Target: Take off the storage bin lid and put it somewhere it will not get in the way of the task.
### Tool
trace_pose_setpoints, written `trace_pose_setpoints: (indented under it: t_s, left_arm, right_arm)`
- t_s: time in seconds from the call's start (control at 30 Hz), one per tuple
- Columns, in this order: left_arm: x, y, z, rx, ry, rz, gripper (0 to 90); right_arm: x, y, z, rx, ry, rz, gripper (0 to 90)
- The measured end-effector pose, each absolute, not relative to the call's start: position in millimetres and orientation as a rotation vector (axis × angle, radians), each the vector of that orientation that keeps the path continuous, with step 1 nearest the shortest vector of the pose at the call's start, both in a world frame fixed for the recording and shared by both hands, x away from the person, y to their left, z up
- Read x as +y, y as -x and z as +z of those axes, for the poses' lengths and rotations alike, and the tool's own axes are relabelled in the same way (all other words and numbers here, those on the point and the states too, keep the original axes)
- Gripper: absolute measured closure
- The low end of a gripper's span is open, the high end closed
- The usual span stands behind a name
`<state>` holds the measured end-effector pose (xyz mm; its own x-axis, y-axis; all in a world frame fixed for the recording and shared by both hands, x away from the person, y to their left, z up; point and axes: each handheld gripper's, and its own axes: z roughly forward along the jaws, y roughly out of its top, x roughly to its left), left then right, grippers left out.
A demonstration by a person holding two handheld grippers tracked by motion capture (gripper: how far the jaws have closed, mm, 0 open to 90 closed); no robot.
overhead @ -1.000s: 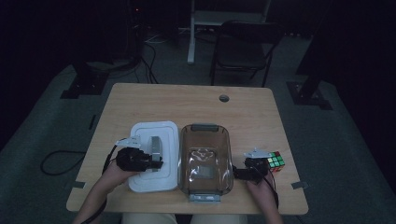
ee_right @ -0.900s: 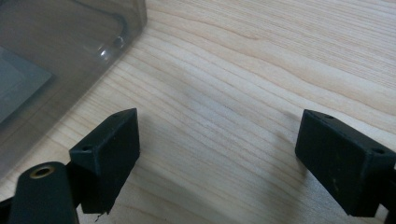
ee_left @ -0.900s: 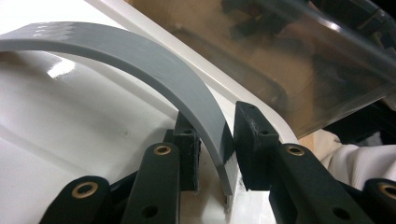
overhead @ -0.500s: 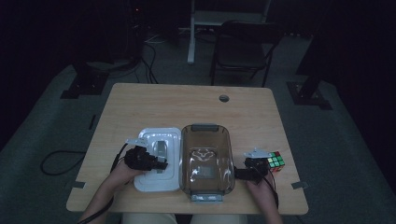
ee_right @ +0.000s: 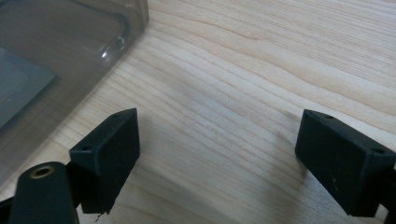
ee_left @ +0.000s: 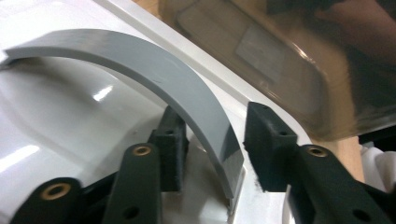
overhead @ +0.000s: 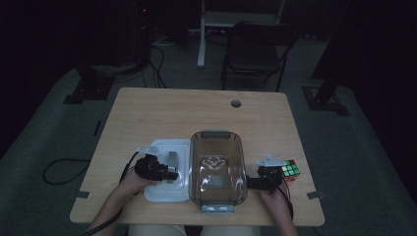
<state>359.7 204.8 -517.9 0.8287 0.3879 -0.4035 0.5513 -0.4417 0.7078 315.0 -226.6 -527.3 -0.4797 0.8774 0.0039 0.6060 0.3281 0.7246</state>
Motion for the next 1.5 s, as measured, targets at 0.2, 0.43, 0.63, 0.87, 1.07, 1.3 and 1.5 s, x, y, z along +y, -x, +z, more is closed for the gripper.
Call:
trace_pose_setpoints:
  t_s: [0.2, 0.43, 0.63, 0.87, 1.07, 1.3, 1.5]
  left_arm:
    - [209.4, -357.2, -512.9, 0.729, -2.108, -0.15, 47.0]
    - [217.0, -352.1, -509.4, 0.744, -2.088, -0.126, 44.6]
    - [228.0, -348.0, -500.6, 0.791, -2.02, -0.073, 34.1]
    - [242.2, -339.9, -498.5, 0.848, -1.983, -0.042, 27.6]
    - [252.5, -330.0, -494.8, 0.912, -1.987, 0.04, 16.7]
    - [271.8, -324.3, -495.3, 1.032, -1.947, 0.09, 0.5]
    - [283.9, -315.3, -497.8, 1.122, -1.963, 0.215, 0.5]
  right_arm:
    - [-226.6, -315.0, -527.3, 2.209, -1.313, 0.951, 13.7]
    - [-226.6, -315.1, -527.3, 2.209, -1.312, 0.951, 13.7]
    - [-226.6, -315.0, -527.3, 2.209, -1.313, 0.95, 13.8]
    - [-226.6, -315.1, -527.3, 2.209, -1.312, 0.951, 13.7]
    - [-226.6, -315.0, -527.3, 2.209, -1.312, 0.951, 13.8]
    - [-226.6, -315.1, -527.3, 2.209, -1.313, 0.951, 13.7]
    - [-226.6, -315.1, -527.3, 2.209, -1.313, 0.951, 13.7]
